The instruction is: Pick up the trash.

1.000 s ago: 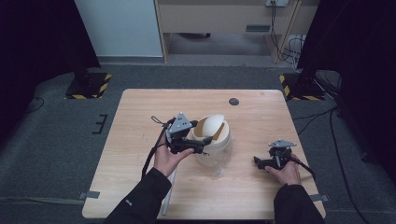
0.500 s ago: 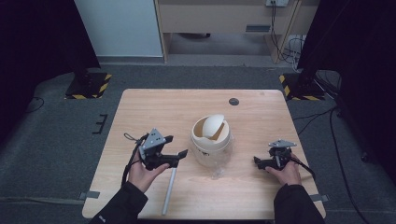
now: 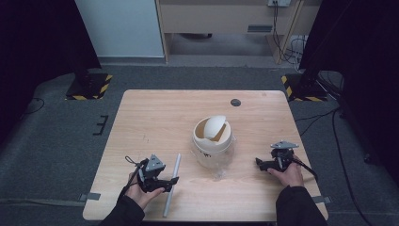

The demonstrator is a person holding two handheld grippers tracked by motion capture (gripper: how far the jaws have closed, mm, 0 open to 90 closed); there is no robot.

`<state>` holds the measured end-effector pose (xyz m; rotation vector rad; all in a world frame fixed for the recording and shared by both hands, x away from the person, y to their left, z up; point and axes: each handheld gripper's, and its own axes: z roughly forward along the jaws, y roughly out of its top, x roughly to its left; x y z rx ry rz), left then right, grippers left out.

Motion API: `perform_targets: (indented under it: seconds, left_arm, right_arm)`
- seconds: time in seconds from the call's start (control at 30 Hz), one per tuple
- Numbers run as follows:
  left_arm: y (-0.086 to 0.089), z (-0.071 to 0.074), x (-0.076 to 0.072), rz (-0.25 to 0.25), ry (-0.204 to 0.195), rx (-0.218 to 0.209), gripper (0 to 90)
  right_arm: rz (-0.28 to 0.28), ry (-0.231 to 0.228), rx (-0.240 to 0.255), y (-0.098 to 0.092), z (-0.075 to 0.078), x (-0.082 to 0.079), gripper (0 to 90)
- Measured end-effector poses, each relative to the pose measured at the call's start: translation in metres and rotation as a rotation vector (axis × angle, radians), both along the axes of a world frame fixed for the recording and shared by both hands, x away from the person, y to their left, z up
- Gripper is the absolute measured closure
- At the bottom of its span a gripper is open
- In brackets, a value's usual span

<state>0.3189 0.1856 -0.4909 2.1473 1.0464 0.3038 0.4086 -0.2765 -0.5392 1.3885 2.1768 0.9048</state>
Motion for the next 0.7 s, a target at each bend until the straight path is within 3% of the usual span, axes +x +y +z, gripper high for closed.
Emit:
perform_targets:
  seconds: [0.23,0.4,0.5,0.53,0.6,0.7]
  left_arm:
    - [-0.005,-0.015,-0.004,0.024,0.071,0.079,33.5]
    - [-0.016,-0.019,-0.006,0.024,0.108,0.141,44.1]
    - [-0.017,-0.019,-0.006,0.02,0.108,0.154,48.5]
    - [-0.017,-0.018,-0.005,0.025,0.114,0.155,56.0]
    - [-0.017,-0.017,-0.006,0.039,0.122,0.163,57.9]
    - [-0.017,-0.016,-0.006,0.048,0.121,0.192,68.3]
  right_arm:
    - [0.0,-0.002,-0.002,0.0,0.0,0.0,0.8]
    - [0.003,-0.002,-0.002,0.0,0.0,0.0,0.7]
    - [0.004,-0.002,-0.001,0.0,0.0,0.0,0.7]
    - [0.005,0.0,-0.002,0.0,0.0,0.0,0.7]
    - [0.006,-0.002,-0.002,0.0,0.0,0.0,0.7]
    - [0.006,-0.001,-0.001,0.0,0.0,0.0,0.7]
